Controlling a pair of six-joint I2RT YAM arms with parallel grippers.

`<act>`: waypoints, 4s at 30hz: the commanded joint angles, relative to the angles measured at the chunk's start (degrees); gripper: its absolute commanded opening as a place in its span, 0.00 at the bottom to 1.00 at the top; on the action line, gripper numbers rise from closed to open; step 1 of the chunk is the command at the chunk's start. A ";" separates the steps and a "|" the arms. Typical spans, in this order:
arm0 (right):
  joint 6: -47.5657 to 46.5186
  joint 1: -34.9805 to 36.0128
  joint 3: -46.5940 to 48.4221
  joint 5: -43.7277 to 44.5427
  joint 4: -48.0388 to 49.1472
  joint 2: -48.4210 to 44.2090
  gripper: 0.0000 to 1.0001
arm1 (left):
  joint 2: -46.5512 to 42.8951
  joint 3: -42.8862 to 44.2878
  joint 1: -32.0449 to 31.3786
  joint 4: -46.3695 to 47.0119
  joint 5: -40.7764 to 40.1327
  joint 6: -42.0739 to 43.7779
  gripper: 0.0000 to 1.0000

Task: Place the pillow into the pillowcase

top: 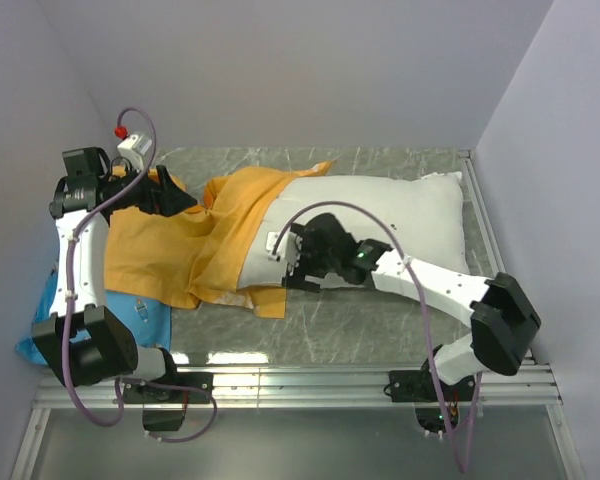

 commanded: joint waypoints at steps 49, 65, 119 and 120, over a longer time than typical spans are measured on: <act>4.43 -7.93 26.11 -10.16 -10.32 19.70 0.00 | 1.71 -38.33 -53.08 28.80 -48.10 73.08 0.62; 28.06 -9.69 44.83 -25.44 -7.08 36.13 0.00 | -1.09 -18.09 -78.74 25.37 -29.82 49.69 0.00; 26.93 -24.63 11.86 -27.65 -10.85 11.79 0.62 | 24.07 11.80 -36.56 21.96 -31.04 -9.82 0.74; 27.54 -24.63 12.30 -27.21 -10.85 11.09 0.64 | 22.14 9.52 -36.56 21.25 -32.62 -9.11 0.74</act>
